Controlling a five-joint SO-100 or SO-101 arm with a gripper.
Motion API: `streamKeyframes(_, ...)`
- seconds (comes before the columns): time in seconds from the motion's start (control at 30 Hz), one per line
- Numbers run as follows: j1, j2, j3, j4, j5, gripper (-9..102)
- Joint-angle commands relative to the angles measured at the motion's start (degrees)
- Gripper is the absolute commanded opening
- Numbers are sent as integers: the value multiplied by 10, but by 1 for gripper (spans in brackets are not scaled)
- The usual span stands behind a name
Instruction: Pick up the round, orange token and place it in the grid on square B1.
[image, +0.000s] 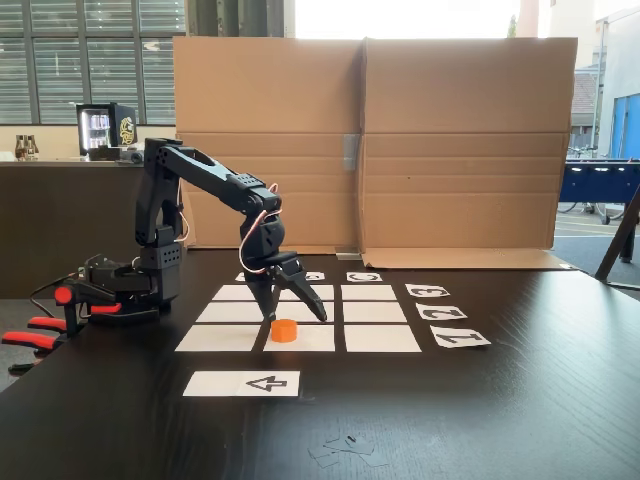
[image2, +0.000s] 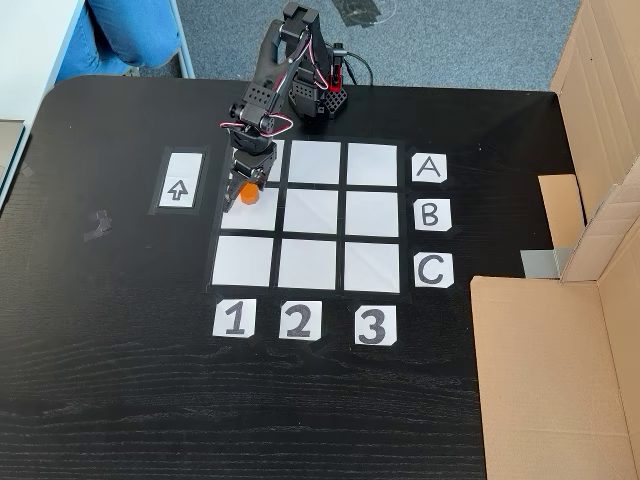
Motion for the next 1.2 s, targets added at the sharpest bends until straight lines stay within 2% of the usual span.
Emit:
streamKeyframes(0.0,11,56,25,-16,0,54)
streamKeyframes(0.13,33,129,65,-18,0,55)
streamKeyframes(0.27,98,231,95,-26,-8,56)
streamKeyframes(0.43,217,377,119,-75,-16,56)
streamKeyframes(0.57,325,522,155,-148,-15,56)
streamKeyframes(0.7,420,635,184,-154,-16,54)
streamKeyframes(0.73,448,659,195,-154,-16,50)
streamKeyframes(0.77,479,681,205,-155,-16,41)
streamKeyframes(0.9,616,755,253,-171,-18,-1)
streamKeyframes(1.03,745,844,335,-174,-24,-1)
streamKeyframes(1.17,806,960,463,-156,-38,-1)
